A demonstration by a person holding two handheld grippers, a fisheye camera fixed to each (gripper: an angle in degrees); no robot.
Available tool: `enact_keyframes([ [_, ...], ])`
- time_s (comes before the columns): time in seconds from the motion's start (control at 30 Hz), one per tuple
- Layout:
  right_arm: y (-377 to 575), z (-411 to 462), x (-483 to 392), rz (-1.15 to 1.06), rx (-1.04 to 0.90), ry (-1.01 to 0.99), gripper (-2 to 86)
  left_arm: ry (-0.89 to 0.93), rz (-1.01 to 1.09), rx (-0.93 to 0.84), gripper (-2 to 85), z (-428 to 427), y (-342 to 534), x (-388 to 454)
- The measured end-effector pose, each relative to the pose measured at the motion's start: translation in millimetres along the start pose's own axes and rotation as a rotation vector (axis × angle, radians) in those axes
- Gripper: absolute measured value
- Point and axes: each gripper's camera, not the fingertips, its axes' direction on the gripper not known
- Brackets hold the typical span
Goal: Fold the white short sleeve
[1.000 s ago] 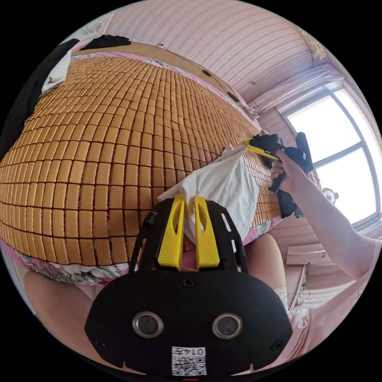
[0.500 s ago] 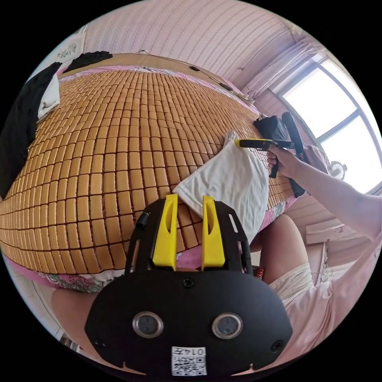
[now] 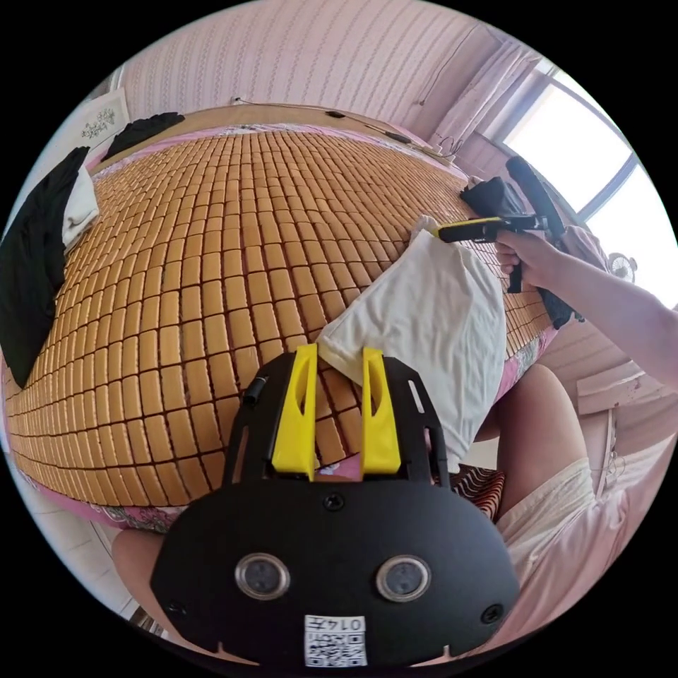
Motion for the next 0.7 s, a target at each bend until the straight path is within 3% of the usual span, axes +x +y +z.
enact_keyframes([
  [0.2, 63, -98, -45, -0.232, 0.326, -0.107, 1.8, 0.024, 0.13, 0.035, 14.5, -9, 1, 18],
  [0.33, 95, -136, -69, -0.337, 0.379, -0.155, 1.7, 0.102, 0.276, 0.12, 17.1, -20, -11, 32],
  [0.57, 134, -183, -83, -0.393, 0.405, -0.277, 2.2, 0.14, 0.6, -0.043, 19.9, 12, -49, 69],
  [0.7, 155, -209, -88, -0.413, 0.431, -0.333, 2.3, 0.173, 0.639, -0.152, 15.8, 25, -61, 72],
])
